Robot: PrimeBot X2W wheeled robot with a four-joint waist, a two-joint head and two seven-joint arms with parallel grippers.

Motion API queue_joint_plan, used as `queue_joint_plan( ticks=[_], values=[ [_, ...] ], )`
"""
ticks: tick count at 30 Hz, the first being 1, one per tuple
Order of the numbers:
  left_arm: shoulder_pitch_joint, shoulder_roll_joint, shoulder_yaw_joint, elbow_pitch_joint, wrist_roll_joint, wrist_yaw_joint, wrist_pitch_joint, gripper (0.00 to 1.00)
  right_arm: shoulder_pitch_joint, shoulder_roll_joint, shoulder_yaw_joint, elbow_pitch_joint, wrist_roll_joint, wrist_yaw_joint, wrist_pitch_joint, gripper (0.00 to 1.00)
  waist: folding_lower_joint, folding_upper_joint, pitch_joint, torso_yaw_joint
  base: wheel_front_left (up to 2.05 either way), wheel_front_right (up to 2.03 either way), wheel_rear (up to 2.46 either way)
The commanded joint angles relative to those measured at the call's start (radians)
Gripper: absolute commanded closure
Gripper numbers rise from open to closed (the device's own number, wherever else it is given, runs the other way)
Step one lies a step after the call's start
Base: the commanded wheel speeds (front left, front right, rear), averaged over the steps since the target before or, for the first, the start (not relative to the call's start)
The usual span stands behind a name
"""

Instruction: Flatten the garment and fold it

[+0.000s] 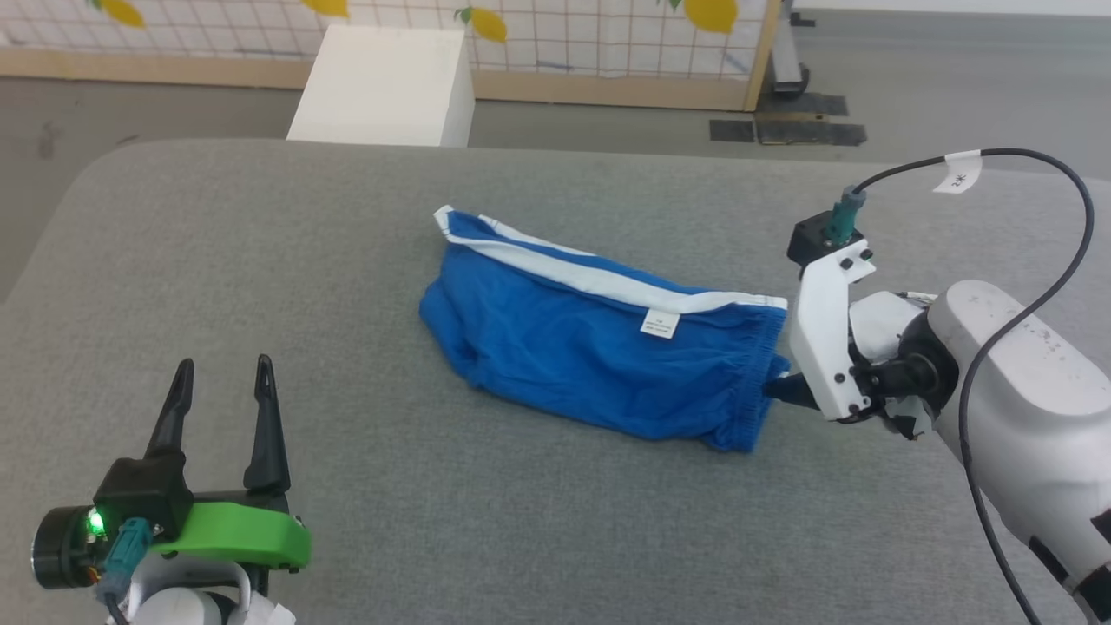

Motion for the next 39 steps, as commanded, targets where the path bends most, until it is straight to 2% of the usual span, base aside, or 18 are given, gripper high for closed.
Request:
queue_joint_plan(
  ticks=[1, 9, 16, 17, 18, 19, 26, 30, 32, 35, 36, 39],
  values=[
    [0.014, -0.018, 0.011, -0.001, 0.002, -0.020, -0.004, 0.00, -0.018, 0.007, -0.010, 0.029, -0.004, -0.002, -0.005, 0.00, 0.0001, -0.0001, 0.027, 0.028, 0.00, 0.00, 0.00],
    [-0.020, -0.112, 0.068, 0.012, 0.056, -0.103, -0.004, 0.00, -0.019, 0.061, -0.048, 0.195, -0.037, -0.002, -0.041, 0.00, 0.0001, -0.0001, 0.086, 0.077, 0.00, 0.00, 0.00],
    [-0.044, -0.154, 0.106, 0.038, 0.096, -0.151, -0.004, 0.00, 0.033, 0.117, -0.012, 0.229, -0.032, -0.002, -0.074, 0.00, 0.0001, -0.0001, 0.103, 0.084, 0.00, 0.00, 0.00],
    [-0.044, -0.158, 0.111, 0.040, 0.101, -0.155, -0.004, 0.00, 0.036, 0.120, -0.009, 0.229, -0.029, -0.002, -0.082, 0.20, 0.0001, -0.0001, 0.102, 0.083, 0.00, 0.00, 0.00],
    [-0.044, -0.162, 0.116, 0.043, 0.106, -0.159, -0.004, 0.00, 0.036, 0.121, -0.004, 0.229, -0.028, -0.002, -0.091, 0.68, 0.0001, -0.0001, 0.102, 0.080, 0.00, 0.00, 0.00],
    [-0.044, -0.164, 0.120, 0.044, 0.110, -0.161, -0.004, 0.00, 0.036, 0.121, 0.000, 0.230, -0.026, -0.002, -0.095, 1.00, 0.0001, -0.0001, 0.101, 0.079, 0.00, 0.00, 0.00],
    [-0.033, -0.182, 0.145, 0.055, 0.133, -0.177, -0.004, 0.00, 0.037, 0.099, 0.035, 0.175, 0.005, -0.002, -0.165, 1.00, 0.0001, -0.0001, 0.083, 0.059, 0.00, 0.00, 0.00],
    [-0.017, -0.188, 0.156, 0.058, 0.142, -0.181, -0.004, 0.00, 0.050, 0.057, 0.056, 0.095, 0.048, -0.002, -0.217, 1.00, 0.0001, -0.0001, 0.065, 0.047, 0.00, 0.00, 0.00],
    [-0.005, -0.191, 0.161, 0.058, 0.146, -0.183, -0.004, 0.00, 0.061, 0.016, 0.070, 0.040, 0.075, -0.002, -0.243, 1.00, 0.0001, -0.0001, 0.052, 0.038, 0.00, 0.00, 0.00],
    [0.011, -0.195, 0.164, 0.055, 0.151, -0.186, -0.004, 0.00, 0.084, -0.069, 0.094, -0.061, 0.104, -0.002, -0.284, 1.00, 0.0001, -0.0001, 0.035, 0.032, 0.00, 0.00, 0.00],
    [0.037, -0.199, 0.174, 0.045, 0.155, -0.189, -0.004, 0.00, 0.135, -0.243, 0.113, -0.203, 0.136, -0.002, -0.310, 1.00, 0.0001, -0.0001, 0.018, 0.016, 0.00, 0.00, 0.00],
    [0.051, -0.202, 0.178, 0.043, 0.157, -0.191, -0.004, 0.00, 0.169, -0.331, 0.093, -0.241, 0.158, -0.002, -0.314, 1.00, 0.0001, -0.0001, 0.011, 0.004, 0.00, 0.00, 0.00]
  ],
)
